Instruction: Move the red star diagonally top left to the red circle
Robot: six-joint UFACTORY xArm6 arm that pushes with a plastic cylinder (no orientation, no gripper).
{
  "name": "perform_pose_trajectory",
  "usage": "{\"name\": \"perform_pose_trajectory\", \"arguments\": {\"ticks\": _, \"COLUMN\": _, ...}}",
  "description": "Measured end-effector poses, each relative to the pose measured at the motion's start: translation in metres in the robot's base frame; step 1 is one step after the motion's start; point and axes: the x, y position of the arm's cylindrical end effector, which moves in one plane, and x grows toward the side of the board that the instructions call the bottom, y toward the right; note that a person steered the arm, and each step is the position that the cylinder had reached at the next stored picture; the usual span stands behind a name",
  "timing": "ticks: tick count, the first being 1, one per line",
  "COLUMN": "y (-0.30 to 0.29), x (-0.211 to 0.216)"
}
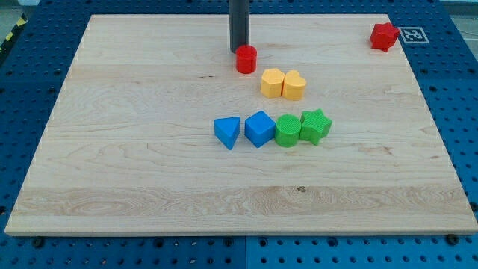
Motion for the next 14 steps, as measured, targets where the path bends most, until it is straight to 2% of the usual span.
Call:
{"name": "perform_pose_trajectory", "arguments": {"ticks": 4, "y": 0.0, "x": 0.06}}
{"name": "perform_pose_trajectory", "arguments": {"ticks": 6, "y": 0.0, "x": 0.06}}
{"name": "perform_pose_trajectory", "arguments": {"ticks": 7, "y": -0.004, "x": 0.04}}
{"name": "perform_pose_trajectory", "arguments": {"ticks": 11, "y": 0.048, "x": 0.027}}
{"name": "perform_pose_trajectory", "arguments": {"ticks": 13, "y": 0.055, "x": 0.019}}
{"name": "perform_pose_trajectory", "arguments": {"ticks": 14, "y": 0.079, "x": 0.019}}
